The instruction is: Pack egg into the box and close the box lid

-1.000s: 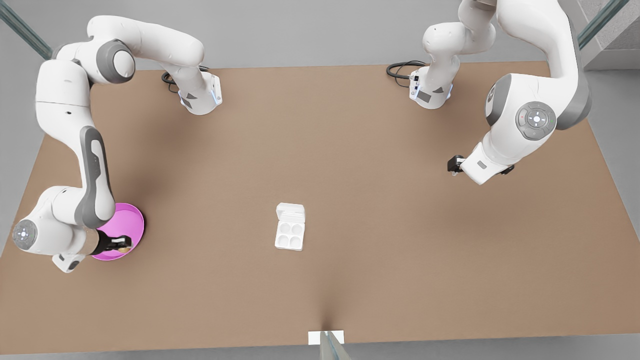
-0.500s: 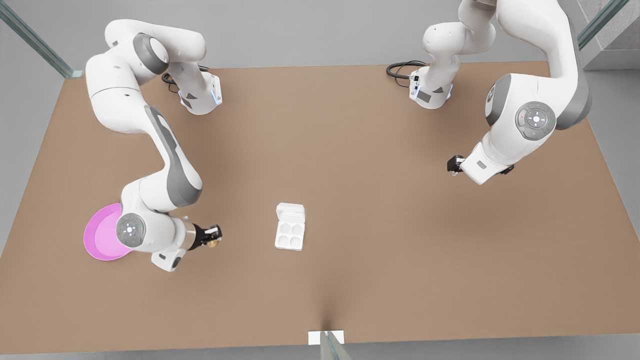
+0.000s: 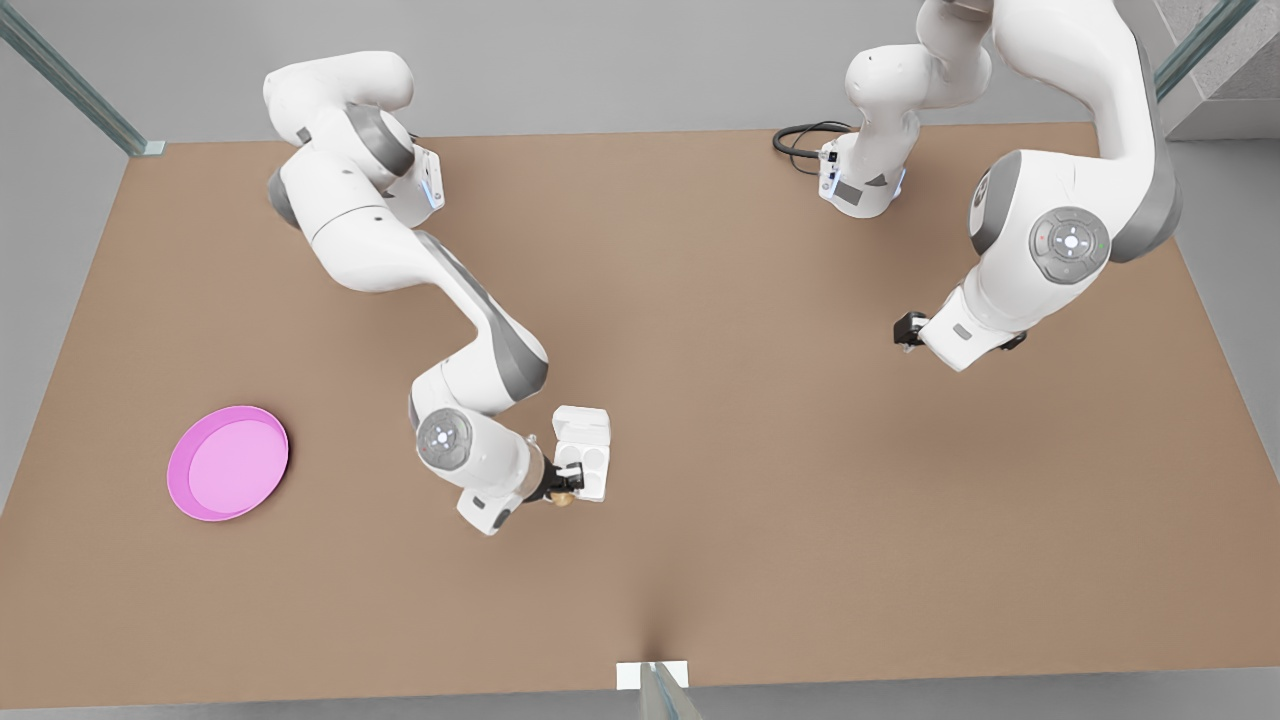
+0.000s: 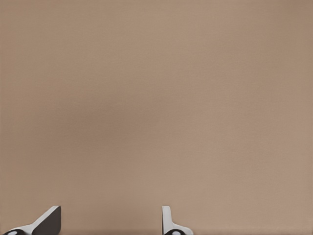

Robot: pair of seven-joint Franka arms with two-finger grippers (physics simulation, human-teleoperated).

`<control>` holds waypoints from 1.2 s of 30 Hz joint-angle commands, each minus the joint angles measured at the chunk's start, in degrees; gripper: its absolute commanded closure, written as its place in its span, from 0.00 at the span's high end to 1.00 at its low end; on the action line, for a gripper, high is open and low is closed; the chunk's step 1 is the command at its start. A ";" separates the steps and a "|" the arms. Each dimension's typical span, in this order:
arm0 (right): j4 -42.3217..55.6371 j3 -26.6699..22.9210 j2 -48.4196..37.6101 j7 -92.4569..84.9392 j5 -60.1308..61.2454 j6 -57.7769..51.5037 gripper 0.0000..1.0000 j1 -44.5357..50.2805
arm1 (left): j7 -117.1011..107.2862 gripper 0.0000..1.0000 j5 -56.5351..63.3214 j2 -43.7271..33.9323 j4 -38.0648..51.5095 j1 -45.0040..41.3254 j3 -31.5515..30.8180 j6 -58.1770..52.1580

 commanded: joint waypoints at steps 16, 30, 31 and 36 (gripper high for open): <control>-19.06 5.83 -5.45 23.43 4.76 11.83 0.40 -5.12 | -0.05 1.00 0.04 1.11 0.03 -0.27 -0.04 0.59; -20.55 5.13 -4.92 22.20 3.97 12.00 1.00 -5.20 | -0.05 1.00 0.04 1.28 0.03 -0.27 0.04 0.77; -20.38 5.13 -4.92 22.20 3.89 12.00 1.00 -5.20 | -0.05 1.00 0.04 1.28 0.03 -0.27 0.04 0.77; -10.27 6.09 -16.24 5.98 -5.34 6.12 1.00 -13.63 | -0.31 1.00 0.04 1.28 0.03 -1.14 -0.04 0.07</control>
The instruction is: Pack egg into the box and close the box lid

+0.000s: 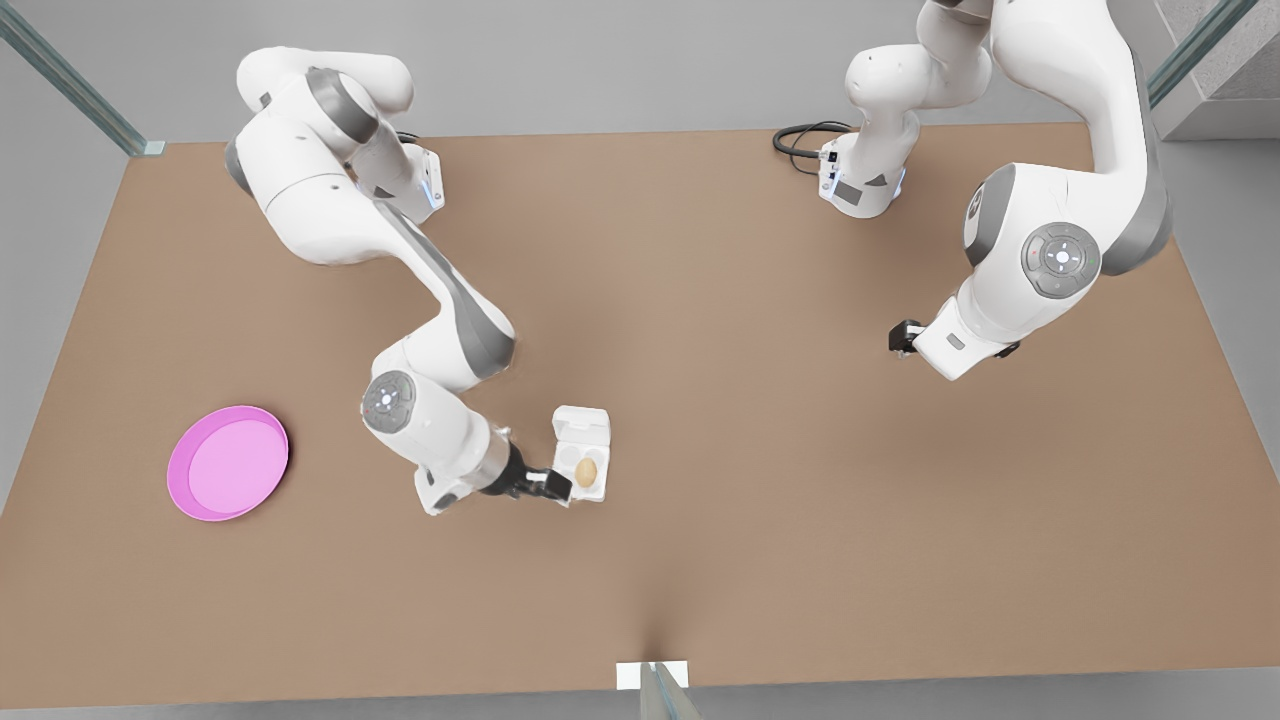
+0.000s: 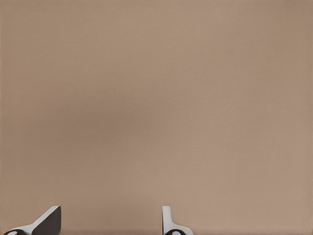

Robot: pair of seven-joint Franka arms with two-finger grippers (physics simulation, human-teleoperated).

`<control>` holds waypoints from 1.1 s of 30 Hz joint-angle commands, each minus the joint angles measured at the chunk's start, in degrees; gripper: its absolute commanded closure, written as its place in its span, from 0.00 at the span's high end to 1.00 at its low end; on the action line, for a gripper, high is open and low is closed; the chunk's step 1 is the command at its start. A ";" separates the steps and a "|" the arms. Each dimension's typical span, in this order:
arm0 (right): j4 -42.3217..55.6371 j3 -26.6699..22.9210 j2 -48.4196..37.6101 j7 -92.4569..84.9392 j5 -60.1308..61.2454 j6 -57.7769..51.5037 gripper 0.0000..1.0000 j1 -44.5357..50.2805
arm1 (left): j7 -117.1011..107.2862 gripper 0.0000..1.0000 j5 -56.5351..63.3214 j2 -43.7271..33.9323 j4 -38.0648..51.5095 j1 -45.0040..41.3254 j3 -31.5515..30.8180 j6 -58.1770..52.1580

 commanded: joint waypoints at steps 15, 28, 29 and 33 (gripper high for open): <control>-17.06 -19.78 -23.67 -27.92 0.66 -27.20 1.00 -11.59 | -65.28 0.21 -9.46 32.61 6.26 -40.52 -0.02 40.66; -17.06 -19.78 -23.67 -27.92 0.48 -27.20 1.00 -11.59 | -51.22 0.21 -5.85 35.86 11.27 -39.73 3.58 42.60; -17.06 -19.78 -23.67 -27.92 0.48 -27.20 1.00 -11.59 | -50.77 0.21 -5.76 36.74 12.86 -39.91 3.58 42.60; -17.06 -19.78 -23.59 -27.92 0.48 -27.20 1.00 -11.50 | -45.42 0.21 -5.76 39.55 17.34 -41.93 3.58 42.60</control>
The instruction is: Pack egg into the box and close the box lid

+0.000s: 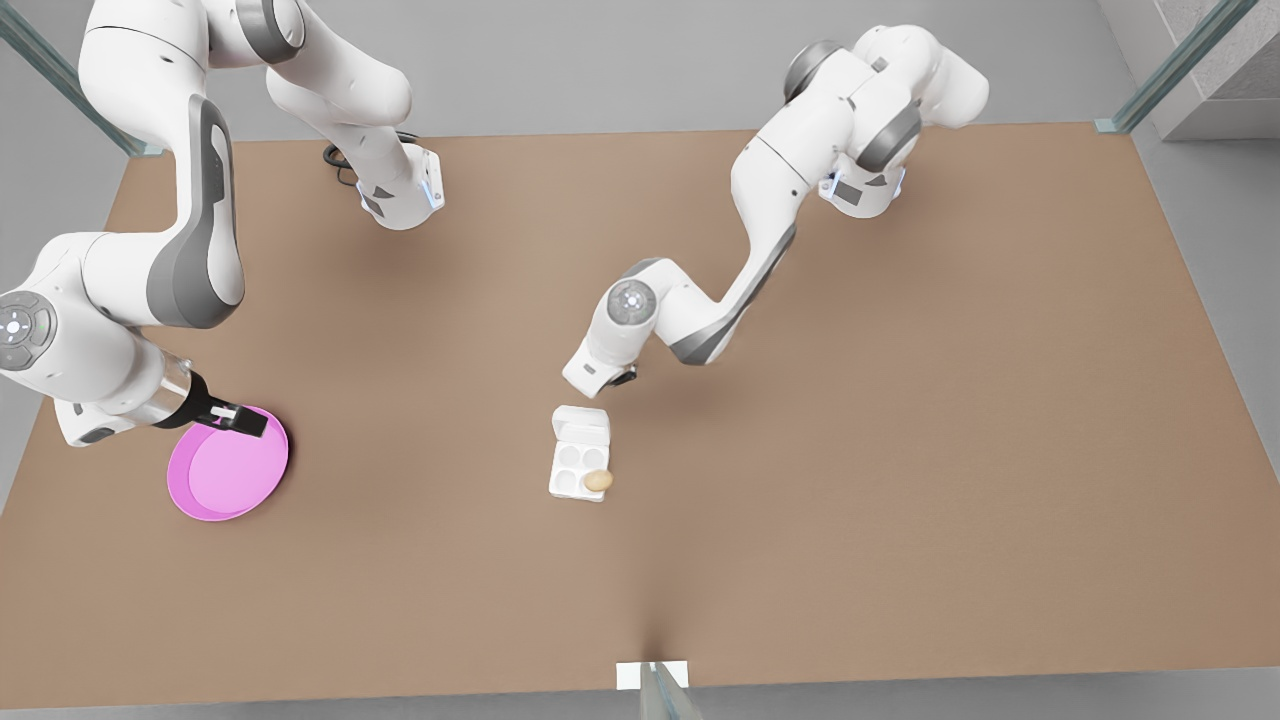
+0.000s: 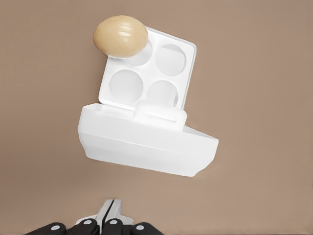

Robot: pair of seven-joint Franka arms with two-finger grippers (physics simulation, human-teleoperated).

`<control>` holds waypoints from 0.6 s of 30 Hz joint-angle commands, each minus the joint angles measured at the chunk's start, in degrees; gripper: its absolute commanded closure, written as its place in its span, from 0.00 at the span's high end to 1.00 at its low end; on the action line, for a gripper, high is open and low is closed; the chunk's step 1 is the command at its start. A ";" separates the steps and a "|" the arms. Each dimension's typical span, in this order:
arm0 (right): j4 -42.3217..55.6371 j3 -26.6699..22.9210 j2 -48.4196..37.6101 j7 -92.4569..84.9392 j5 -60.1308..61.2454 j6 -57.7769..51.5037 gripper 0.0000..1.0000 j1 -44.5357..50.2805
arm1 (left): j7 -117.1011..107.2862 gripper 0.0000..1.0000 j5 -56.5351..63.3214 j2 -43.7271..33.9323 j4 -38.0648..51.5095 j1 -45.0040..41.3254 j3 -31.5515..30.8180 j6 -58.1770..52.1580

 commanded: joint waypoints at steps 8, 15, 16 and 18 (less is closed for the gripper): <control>0.10 0.06 0.42 -4.03 -2.85 0.04 1.00 0.48 | 1.40 0.21 -0.02 3.59 5.44 0.67 0.08 0.83; 0.10 0.06 0.42 -3.95 -2.76 0.04 1.00 0.13 | 2.11 0.21 -0.02 3.59 6.85 2.69 0.08 0.74; 0.10 0.06 0.42 -3.95 -2.76 0.04 1.00 0.22 | 2.02 0.21 -0.02 4.29 7.90 2.69 0.08 0.56; 0.10 0.06 0.42 -3.95 -2.94 0.04 1.00 0.31 | 2.02 0.21 -0.02 4.38 8.26 2.86 0.08 0.56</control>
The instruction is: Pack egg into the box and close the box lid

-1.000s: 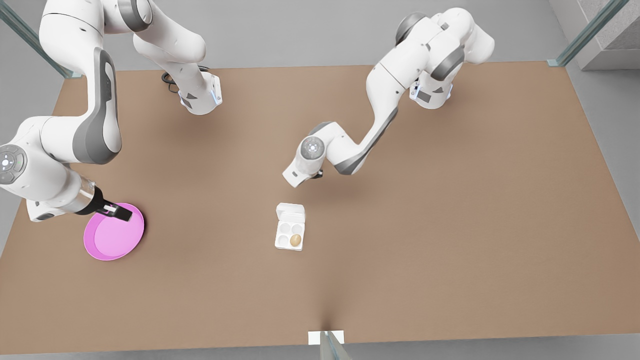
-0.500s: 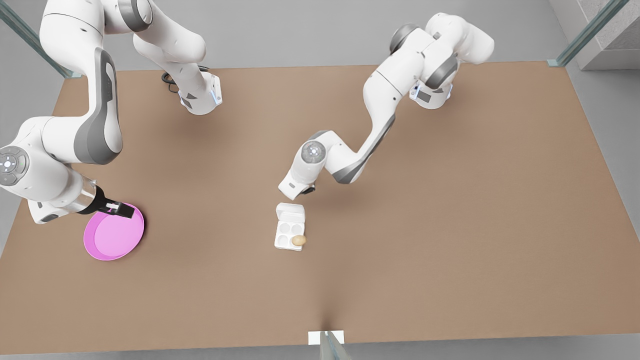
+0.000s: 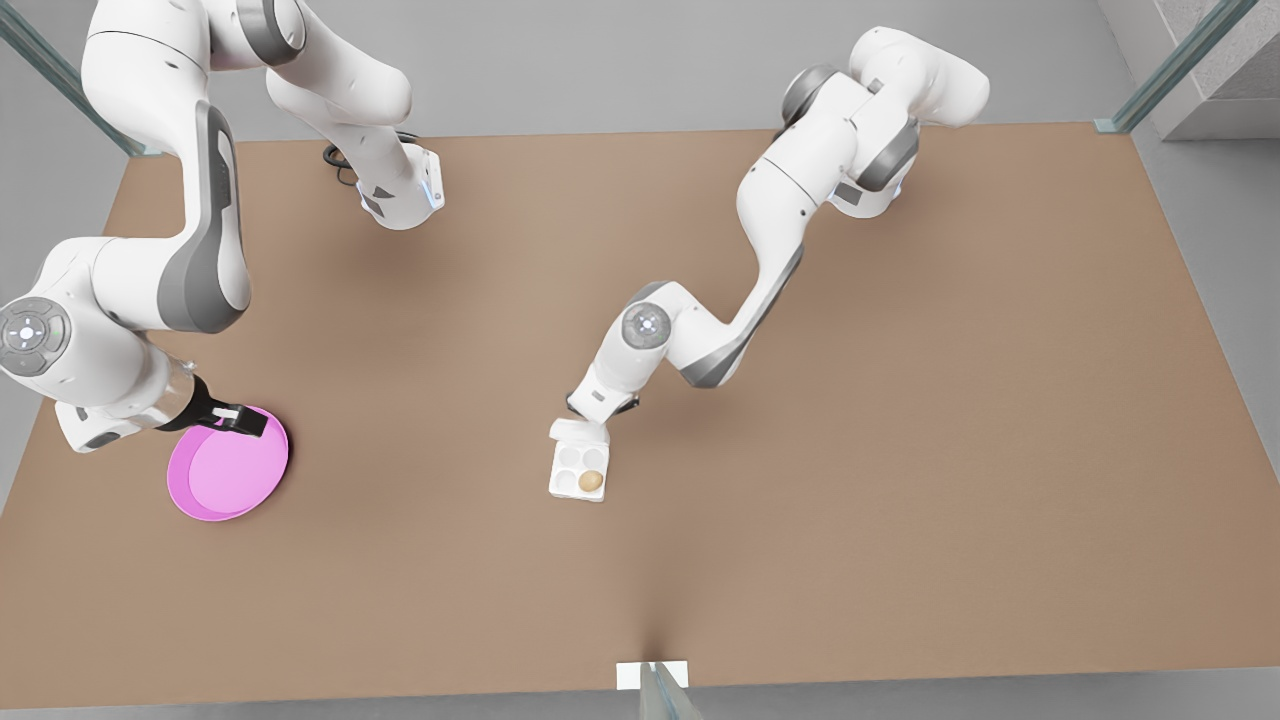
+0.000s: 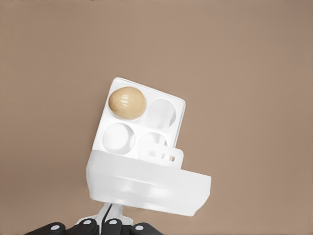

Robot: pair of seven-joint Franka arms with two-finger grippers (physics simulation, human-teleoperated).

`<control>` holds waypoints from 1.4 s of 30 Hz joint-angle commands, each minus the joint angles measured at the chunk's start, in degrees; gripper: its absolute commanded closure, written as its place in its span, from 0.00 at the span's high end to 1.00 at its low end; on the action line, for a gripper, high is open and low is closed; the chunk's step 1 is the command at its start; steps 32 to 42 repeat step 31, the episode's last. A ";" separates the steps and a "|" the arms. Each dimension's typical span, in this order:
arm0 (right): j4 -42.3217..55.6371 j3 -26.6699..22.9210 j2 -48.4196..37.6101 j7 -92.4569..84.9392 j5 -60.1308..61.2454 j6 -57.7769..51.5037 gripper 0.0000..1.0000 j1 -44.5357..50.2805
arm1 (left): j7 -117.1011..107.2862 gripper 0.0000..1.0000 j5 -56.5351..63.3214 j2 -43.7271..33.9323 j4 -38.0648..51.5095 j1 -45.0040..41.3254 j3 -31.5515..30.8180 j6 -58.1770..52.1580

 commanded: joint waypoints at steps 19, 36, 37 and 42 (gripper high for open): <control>0.03 0.01 -0.07 -1.68 -0.28 -0.10 1.00 0.02 | 45.91 1.00 7.50 -21.07 5.56 31.03 1.49 -55.53; 0.03 0.01 1.16 -1.33 -1.69 -0.10 1.00 0.64 | 62.70 1.00 4.95 -43.22 -8.77 32.52 6.06 -57.21; 0.03 0.01 1.16 -1.33 -1.69 -0.10 1.00 0.64 | 62.70 1.00 4.95 -43.22 -8.77 32.52 6.06 -57.21; 0.03 0.01 1.16 -1.33 -1.69 -0.10 1.00 0.64 | 62.70 1.00 4.95 -43.22 -8.77 32.52 6.06 -57.21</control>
